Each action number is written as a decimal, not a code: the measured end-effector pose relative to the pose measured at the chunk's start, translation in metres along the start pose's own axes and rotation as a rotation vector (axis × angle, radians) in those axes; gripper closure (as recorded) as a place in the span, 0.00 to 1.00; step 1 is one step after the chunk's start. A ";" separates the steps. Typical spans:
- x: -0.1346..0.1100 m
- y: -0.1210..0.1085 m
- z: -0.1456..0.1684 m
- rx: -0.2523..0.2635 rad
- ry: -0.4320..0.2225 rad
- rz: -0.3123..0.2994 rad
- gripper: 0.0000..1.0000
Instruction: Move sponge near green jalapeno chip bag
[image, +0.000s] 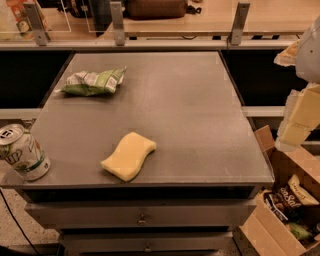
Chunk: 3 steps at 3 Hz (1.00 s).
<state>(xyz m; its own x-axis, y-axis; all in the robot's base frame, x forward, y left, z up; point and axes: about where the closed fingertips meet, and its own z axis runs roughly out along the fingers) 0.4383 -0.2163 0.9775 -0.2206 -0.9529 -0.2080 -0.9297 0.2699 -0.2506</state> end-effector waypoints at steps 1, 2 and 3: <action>0.000 0.000 0.000 0.000 0.000 0.000 0.00; -0.014 -0.004 0.011 0.018 -0.057 -0.004 0.00; -0.049 -0.009 0.037 0.030 -0.164 -0.025 0.00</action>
Offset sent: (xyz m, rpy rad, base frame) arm 0.0361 0.0454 -0.0277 0.1710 -0.0964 0.0503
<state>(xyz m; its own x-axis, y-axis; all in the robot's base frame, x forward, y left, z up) 0.4686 -0.1670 0.9554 -0.1439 -0.9247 -0.3524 -0.9244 0.2527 -0.2857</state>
